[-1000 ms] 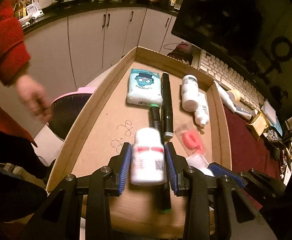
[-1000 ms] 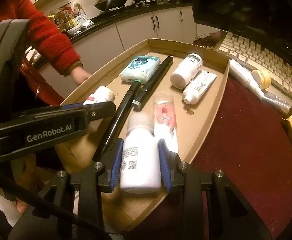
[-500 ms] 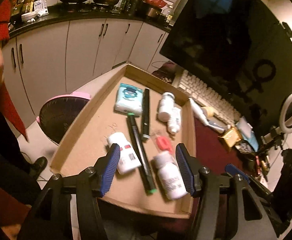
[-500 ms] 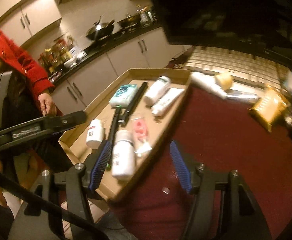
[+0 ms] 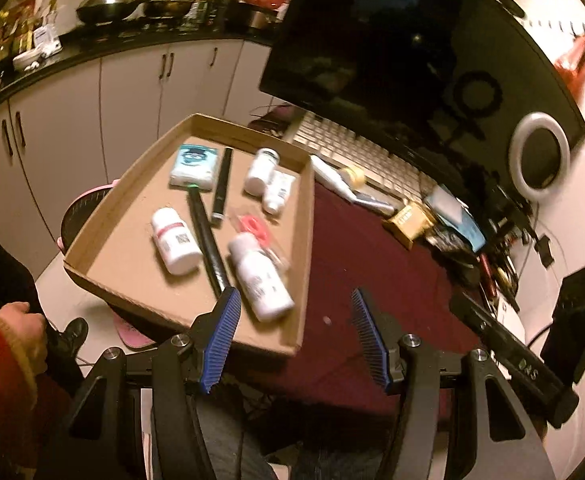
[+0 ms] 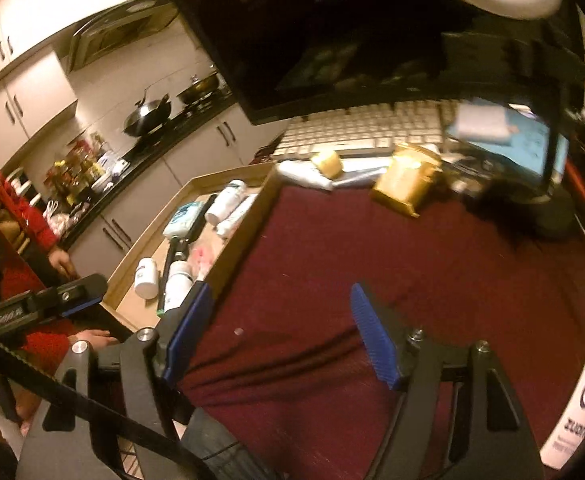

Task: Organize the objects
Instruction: 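Move both open grippers back over the desk toward the remaining items, then grasp the tan paper packet with the left gripper while the right gripper grasps the black snack bag, then carry the tan packet in the left gripper while the right gripper carries the black bag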

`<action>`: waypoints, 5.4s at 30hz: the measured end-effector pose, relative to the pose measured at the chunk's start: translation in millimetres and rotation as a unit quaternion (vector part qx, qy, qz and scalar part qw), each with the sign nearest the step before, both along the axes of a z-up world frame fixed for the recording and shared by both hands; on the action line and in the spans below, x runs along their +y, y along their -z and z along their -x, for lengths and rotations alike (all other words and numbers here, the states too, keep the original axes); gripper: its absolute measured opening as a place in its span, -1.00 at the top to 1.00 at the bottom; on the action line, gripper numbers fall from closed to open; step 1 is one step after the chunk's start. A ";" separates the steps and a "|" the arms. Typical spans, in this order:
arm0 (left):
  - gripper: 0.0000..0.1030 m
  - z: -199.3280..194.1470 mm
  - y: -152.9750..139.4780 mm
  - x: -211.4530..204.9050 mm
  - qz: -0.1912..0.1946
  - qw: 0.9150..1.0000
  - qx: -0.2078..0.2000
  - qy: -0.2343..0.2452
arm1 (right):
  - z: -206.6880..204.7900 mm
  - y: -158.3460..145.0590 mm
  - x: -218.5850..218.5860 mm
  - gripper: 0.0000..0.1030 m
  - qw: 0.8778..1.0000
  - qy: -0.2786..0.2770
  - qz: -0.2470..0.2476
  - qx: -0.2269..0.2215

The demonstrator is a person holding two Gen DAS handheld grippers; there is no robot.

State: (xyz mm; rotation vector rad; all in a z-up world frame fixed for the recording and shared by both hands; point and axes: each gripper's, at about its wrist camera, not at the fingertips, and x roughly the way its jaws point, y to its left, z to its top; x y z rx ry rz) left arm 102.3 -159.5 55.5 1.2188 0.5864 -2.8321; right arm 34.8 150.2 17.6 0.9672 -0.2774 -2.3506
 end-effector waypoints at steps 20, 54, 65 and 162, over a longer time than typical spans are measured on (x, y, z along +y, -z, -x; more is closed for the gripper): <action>-0.01 -57.4 -21.8 47.6 0.043 0.999 0.027 0.013 | -28.8 -7.4 40.0 -0.39 0.999 0.026 0.030 0.015; -0.01 -36.1 28.0 52.9 -0.020 0.996 0.007 0.085 | -53.0 -3.2 42.7 -0.39 0.995 0.092 -0.026 0.016; -0.01 -34.3 36.7 50.4 -0.025 0.996 0.005 0.086 | -54.8 -3.0 51.8 -0.39 0.993 0.111 -0.038 0.022; 0.26 115.1 77.1 116.9 0.045 0.975 -0.126 0.180 | 37.4 24.1 49.3 -0.48 0.996 0.025 -0.082 -0.026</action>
